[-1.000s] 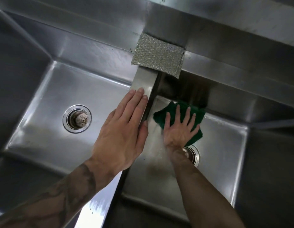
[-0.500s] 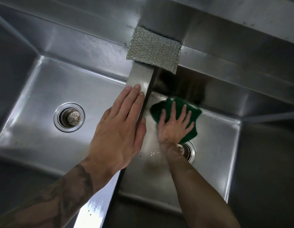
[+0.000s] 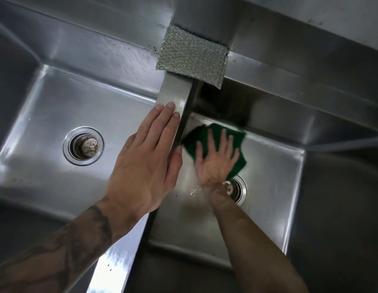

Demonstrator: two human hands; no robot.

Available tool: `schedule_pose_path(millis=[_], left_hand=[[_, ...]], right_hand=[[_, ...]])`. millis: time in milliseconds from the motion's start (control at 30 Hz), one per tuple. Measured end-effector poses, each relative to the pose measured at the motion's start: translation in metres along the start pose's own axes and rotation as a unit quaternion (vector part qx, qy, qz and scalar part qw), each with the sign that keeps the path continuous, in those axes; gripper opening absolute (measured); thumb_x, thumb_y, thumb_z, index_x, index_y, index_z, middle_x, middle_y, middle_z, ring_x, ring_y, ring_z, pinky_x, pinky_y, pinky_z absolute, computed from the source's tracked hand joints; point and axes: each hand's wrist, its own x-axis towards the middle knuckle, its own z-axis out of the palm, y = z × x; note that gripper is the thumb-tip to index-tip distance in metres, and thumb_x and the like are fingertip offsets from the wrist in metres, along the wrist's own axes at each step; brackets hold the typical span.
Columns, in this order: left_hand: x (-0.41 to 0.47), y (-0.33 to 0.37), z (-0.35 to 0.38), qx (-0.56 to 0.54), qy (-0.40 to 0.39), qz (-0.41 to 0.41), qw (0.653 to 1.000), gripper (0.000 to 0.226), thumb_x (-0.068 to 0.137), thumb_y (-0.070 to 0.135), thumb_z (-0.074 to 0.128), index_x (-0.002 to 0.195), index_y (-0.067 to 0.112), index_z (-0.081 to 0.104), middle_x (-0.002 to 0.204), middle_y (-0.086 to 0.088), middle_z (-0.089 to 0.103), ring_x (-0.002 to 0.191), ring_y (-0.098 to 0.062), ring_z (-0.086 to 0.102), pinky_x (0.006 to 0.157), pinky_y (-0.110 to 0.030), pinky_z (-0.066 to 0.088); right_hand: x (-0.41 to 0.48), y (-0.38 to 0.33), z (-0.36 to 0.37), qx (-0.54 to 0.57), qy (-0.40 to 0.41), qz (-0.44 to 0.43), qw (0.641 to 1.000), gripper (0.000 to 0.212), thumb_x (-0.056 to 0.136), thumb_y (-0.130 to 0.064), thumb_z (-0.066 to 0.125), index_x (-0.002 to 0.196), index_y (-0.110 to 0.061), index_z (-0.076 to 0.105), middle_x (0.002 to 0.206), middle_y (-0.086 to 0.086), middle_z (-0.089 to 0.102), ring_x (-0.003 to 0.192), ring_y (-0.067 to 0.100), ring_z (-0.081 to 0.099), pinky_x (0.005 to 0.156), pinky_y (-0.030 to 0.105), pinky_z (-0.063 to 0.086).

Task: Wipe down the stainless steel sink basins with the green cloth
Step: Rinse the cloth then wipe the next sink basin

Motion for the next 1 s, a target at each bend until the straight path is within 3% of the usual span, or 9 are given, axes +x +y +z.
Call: schedule_pose_path(millis=[100,167,300,400,533,633,700,867,1000], left_hand=[[0.000,0.000,-0.001,-0.005,-0.002,-0.003,1.000,0.059,0.111,0.030,0.038,0.162,0.000,0.037,0.174,-0.013,0.029,0.164,-0.027,0.022,0.125,-0.052,0.038],[0.000,0.000,-0.002,-0.005,0.000,-0.004,1.000,0.059,0.111,0.031,0.036,0.162,0.000,0.037,0.174,-0.013,0.030,0.164,-0.027,0.022,0.125,-0.052,0.037],[0.000,0.001,-0.003,0.002,0.002,0.001,1.000,0.059,0.112,0.031,0.036,0.161,-0.001,0.037,0.173,-0.014,0.031,0.163,-0.029,0.024,0.125,-0.053,0.038],[0.000,0.002,-0.003,0.003,0.004,-0.003,1.000,0.059,0.111,0.031,0.036,0.161,-0.001,0.038,0.173,-0.014,0.031,0.163,-0.029,0.025,0.125,-0.052,0.038],[0.000,0.002,-0.003,0.002,0.001,-0.002,1.000,0.059,0.111,0.031,0.036,0.161,0.000,0.036,0.173,-0.014,0.030,0.163,-0.028,0.023,0.126,-0.052,0.036],[0.000,0.002,-0.004,0.004,0.004,-0.003,1.000,0.058,0.112,0.031,0.037,0.161,-0.001,0.037,0.173,-0.014,0.031,0.163,-0.028,0.024,0.126,-0.051,0.036],[0.001,0.003,-0.004,0.002,0.007,0.000,1.000,0.058,0.112,0.030,0.037,0.160,-0.002,0.039,0.172,-0.015,0.032,0.163,-0.029,0.025,0.126,-0.052,0.036],[0.001,0.003,-0.004,0.005,0.003,-0.001,1.000,0.058,0.112,0.031,0.036,0.159,-0.003,0.039,0.171,-0.017,0.032,0.162,-0.031,0.025,0.124,-0.055,0.038],[0.001,0.002,-0.004,-0.001,0.001,-0.006,1.000,0.058,0.112,0.030,0.038,0.160,-0.002,0.037,0.173,-0.015,0.030,0.163,-0.029,0.023,0.125,-0.054,0.037]], right_hand=[[-0.009,-0.007,0.003,0.009,-0.023,-0.146,0.989,0.052,0.105,-0.055,0.043,0.153,-0.034,0.050,0.165,0.005,0.041,0.154,0.028,0.034,0.125,0.055,0.022],[0.000,0.021,0.000,-0.004,-0.015,-0.184,0.983,0.050,0.107,-0.053,0.041,0.153,-0.034,0.051,0.165,0.003,0.041,0.153,0.026,0.036,0.124,0.054,0.024],[0.015,0.075,-0.015,-0.004,0.002,-0.048,0.999,0.054,0.109,-0.054,0.036,0.153,-0.027,0.051,0.165,0.008,0.041,0.152,0.030,0.038,0.125,0.056,0.025],[0.007,0.049,-0.014,0.021,0.005,0.022,1.000,0.054,0.109,-0.054,0.034,0.155,-0.030,0.048,0.167,0.008,0.037,0.155,0.030,0.032,0.126,0.056,0.020],[-0.028,0.000,-0.003,0.009,-0.037,-0.142,0.989,0.052,0.108,-0.051,0.038,0.156,-0.033,0.046,0.168,0.004,0.036,0.156,0.026,0.031,0.127,0.053,0.020],[-0.020,0.021,-0.006,0.020,-0.049,-0.252,0.966,0.049,0.109,-0.049,0.041,0.155,-0.032,0.049,0.166,0.004,0.039,0.154,0.025,0.036,0.126,0.052,0.024],[-0.003,0.047,-0.010,-0.002,-0.035,-0.230,0.973,0.050,0.109,-0.051,0.039,0.154,-0.031,0.050,0.166,0.004,0.040,0.152,0.026,0.038,0.125,0.051,0.025],[0.004,0.038,-0.016,0.014,-0.028,-0.035,0.999,0.052,0.110,-0.052,0.034,0.156,-0.030,0.046,0.169,0.005,0.033,0.156,0.027,0.030,0.128,0.053,0.017],[-0.042,0.013,-0.010,0.013,-0.067,-0.176,0.982,0.052,0.110,-0.052,0.034,0.158,-0.033,0.043,0.169,0.005,0.033,0.157,0.027,0.029,0.128,0.052,0.016]])
